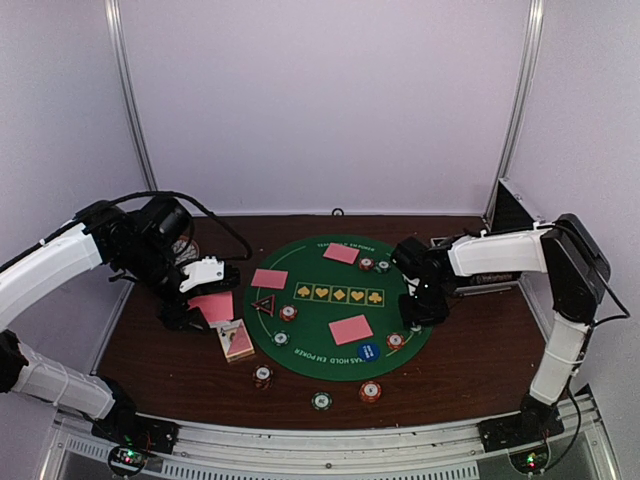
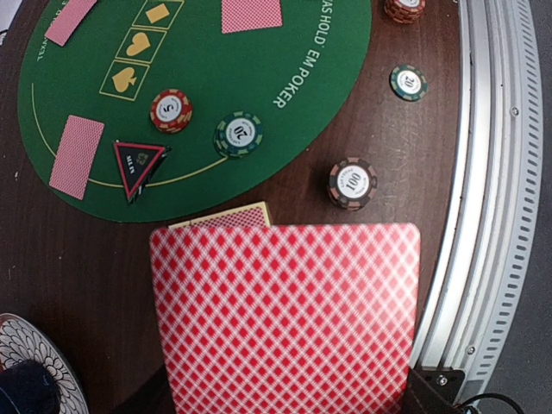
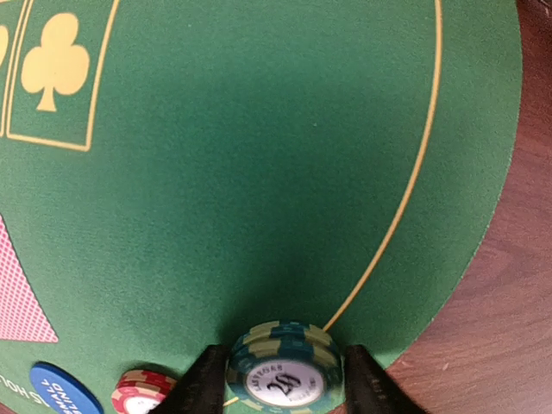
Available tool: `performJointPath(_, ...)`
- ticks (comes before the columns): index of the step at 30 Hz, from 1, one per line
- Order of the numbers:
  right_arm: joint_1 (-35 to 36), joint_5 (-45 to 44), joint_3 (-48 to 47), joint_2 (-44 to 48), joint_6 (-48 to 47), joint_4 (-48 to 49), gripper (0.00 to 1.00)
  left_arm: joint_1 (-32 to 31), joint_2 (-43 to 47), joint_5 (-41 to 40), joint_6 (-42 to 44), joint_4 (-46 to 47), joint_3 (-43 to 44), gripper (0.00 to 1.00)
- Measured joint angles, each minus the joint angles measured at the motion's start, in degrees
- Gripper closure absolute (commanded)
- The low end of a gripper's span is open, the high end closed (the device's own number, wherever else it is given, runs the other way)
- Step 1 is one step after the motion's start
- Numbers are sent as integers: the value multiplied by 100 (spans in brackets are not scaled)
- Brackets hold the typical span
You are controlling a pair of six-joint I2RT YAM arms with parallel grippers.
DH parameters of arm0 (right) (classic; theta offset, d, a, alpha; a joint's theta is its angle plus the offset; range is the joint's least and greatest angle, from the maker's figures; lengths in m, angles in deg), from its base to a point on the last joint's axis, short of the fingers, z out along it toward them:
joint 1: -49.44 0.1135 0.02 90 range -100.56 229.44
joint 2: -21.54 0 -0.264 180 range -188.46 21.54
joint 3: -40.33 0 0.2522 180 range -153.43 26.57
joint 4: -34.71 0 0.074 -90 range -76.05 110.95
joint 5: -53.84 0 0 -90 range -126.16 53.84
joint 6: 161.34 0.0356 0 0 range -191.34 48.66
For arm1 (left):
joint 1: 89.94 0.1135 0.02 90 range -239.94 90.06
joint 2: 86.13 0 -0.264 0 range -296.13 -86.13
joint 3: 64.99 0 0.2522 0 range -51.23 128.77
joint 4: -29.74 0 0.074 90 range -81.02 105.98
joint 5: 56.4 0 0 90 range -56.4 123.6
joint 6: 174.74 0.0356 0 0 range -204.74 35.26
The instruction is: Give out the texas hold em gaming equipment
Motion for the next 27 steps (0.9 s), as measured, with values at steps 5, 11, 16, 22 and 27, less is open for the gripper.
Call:
performJointPath(5,0,13,-7,-24,-11,13,33,0,0,2,0,-4,0,100)
performJointPath(11,90,-109,-94,210,-44,-155,27,0,0,4,0,-4,0,100)
performJointPath(16,695,-315,-601,675,-138,-382,22,0,0,4,0,-7,0,100)
performJointPath(22,2295,-267,-1467,584,-138,-407,17,0,0,4,-2,-9,0,100)
performJointPath(27,3239,85,-2555,-424,-153,-437,16,0,4,2,-2,-17,0,100)
